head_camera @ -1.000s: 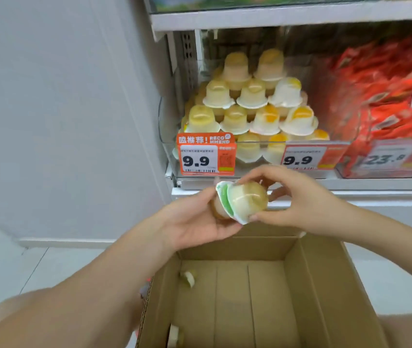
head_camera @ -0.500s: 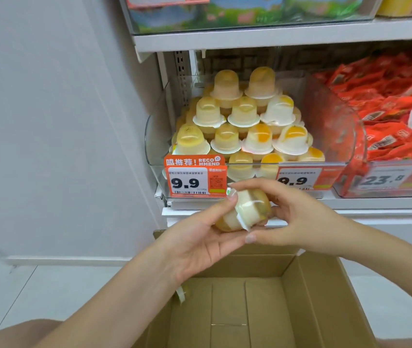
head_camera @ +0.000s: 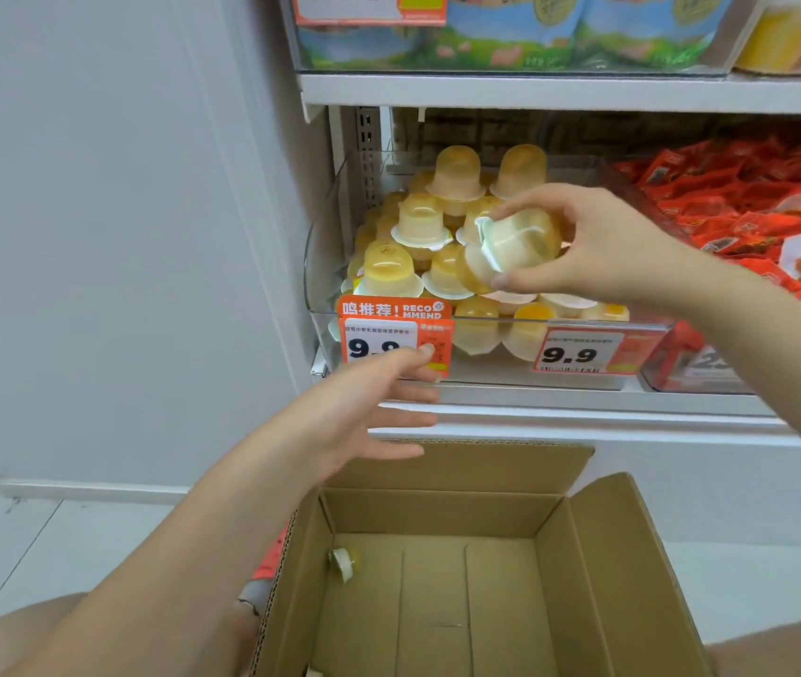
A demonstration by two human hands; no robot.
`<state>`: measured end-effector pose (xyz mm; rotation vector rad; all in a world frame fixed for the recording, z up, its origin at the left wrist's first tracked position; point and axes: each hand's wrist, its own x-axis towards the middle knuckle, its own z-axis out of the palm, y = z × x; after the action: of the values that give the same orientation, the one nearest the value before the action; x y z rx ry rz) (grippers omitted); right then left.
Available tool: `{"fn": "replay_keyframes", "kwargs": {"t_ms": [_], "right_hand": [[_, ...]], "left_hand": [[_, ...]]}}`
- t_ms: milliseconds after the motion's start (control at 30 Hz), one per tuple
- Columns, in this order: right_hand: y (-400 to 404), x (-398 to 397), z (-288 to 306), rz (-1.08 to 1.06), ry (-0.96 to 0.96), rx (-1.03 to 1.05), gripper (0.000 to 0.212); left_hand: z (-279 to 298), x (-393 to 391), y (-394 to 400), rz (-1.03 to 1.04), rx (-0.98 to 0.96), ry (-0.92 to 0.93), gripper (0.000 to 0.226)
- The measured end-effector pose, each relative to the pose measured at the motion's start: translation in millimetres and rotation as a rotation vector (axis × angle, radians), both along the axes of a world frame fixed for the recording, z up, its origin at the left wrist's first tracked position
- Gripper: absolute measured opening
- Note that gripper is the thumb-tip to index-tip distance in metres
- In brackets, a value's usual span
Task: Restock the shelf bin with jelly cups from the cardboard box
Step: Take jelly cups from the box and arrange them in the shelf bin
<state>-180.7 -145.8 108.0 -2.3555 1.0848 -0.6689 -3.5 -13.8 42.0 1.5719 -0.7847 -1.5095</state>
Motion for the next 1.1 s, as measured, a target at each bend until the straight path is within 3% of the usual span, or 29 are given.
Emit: {"fn": "replay_keyframes", "kwargs": {"t_ms": [100, 300, 567, 967, 1100], "right_hand": [[-24, 12, 18, 0.071, 0.367, -0.122, 0.052], [-37, 43, 15, 0.232, 0.627, -0.113, 0.059], [-39, 64, 13, 0.362, 0.754, -0.086, 0.062], [-47, 57, 17, 0.443, 0.738, 0.013, 0.058], [-44, 59, 13, 0.442, 0.727, -0.044, 0.059]], "left_hand": [[2, 5, 3, -0.072, -0.015, -0.154, 0.024], [8, 6, 6, -0.189, -0.036, -0.248, 0.016], [8, 7, 2, -0.173, -0.029, -0.318, 0.020], [5, 4, 3, -0.189, -0.024, -0.333, 0.017], [3, 3, 3, -0.197, -0.025, -0.336, 0.018]]}}
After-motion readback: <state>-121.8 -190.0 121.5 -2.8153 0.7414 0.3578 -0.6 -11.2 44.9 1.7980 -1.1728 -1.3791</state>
